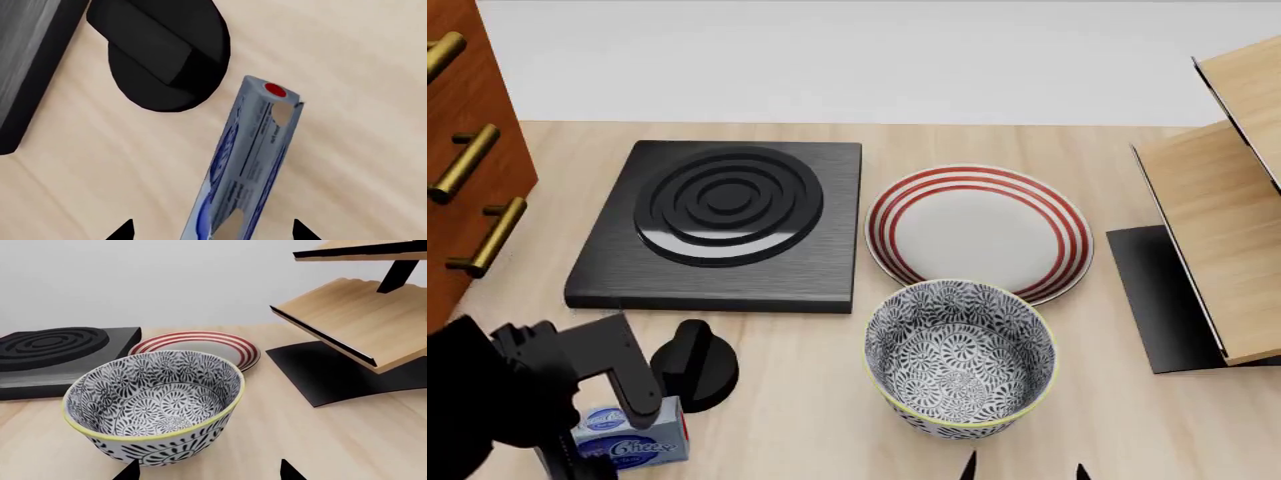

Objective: Pick up the cream cheese and put it in the bowl.

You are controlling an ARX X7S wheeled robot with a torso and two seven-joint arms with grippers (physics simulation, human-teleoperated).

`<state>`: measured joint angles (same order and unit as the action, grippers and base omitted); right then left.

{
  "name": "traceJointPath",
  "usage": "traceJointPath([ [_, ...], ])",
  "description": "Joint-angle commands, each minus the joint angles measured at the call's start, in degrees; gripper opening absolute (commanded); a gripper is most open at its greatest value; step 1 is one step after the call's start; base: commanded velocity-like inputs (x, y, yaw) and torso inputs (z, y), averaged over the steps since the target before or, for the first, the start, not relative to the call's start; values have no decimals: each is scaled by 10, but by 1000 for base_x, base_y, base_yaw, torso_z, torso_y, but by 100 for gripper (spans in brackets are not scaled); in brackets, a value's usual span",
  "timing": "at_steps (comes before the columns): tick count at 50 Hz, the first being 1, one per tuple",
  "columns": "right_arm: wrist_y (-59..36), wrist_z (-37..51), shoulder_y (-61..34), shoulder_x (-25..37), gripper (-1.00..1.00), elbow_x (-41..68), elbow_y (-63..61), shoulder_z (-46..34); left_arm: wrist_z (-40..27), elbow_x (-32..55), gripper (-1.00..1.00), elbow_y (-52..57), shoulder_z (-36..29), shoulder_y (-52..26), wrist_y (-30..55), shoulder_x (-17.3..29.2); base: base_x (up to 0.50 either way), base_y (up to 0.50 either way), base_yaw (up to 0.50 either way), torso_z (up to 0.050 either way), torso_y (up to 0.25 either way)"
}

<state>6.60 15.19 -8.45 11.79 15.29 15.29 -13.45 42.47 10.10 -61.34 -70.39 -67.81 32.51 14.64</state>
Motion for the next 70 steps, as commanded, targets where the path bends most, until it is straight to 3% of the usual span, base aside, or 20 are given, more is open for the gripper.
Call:
traceJointPath([
  [1, 1, 1, 0, -2, 100, -2, 0, 1, 8, -10, 100, -81, -3, -1, -46, -31, 0, 0, 0, 0, 0],
  [7, 1, 4, 1, 0, 100, -2, -3, -1, 11, -12, 100, -131, -1, -2, -75, -49, 0, 0, 0, 0, 0],
  [37, 3, 6, -4, 2, 100, 4, 3, -7, -1, -73, 100, -136, 46, 39, -37, -47, 0, 0, 0, 0, 0],
  [38, 4, 6, -4, 1, 100, 4, 5, -8, 1, -73, -100, -136, 50, 39, -37, -46, 0, 0, 0, 0, 0],
  [63, -4, 18, 13, 14, 100, 11, -37, -8, -36, -87, -100, -125, 92, 12, -49, -40, 2, 0, 0, 0, 0],
  [67, -6, 20, 19, 17, 100, 14, -50, -8, -39, -82, -100, 96, 96, 38, 77, 32, 0, 0, 0, 0, 0],
  [70, -7, 23, 23, 20, 100, 15, -60, -7, -42, -83, -100, 175, 95, 46, 126, 57, 0, 0, -1, 0, 0],
])
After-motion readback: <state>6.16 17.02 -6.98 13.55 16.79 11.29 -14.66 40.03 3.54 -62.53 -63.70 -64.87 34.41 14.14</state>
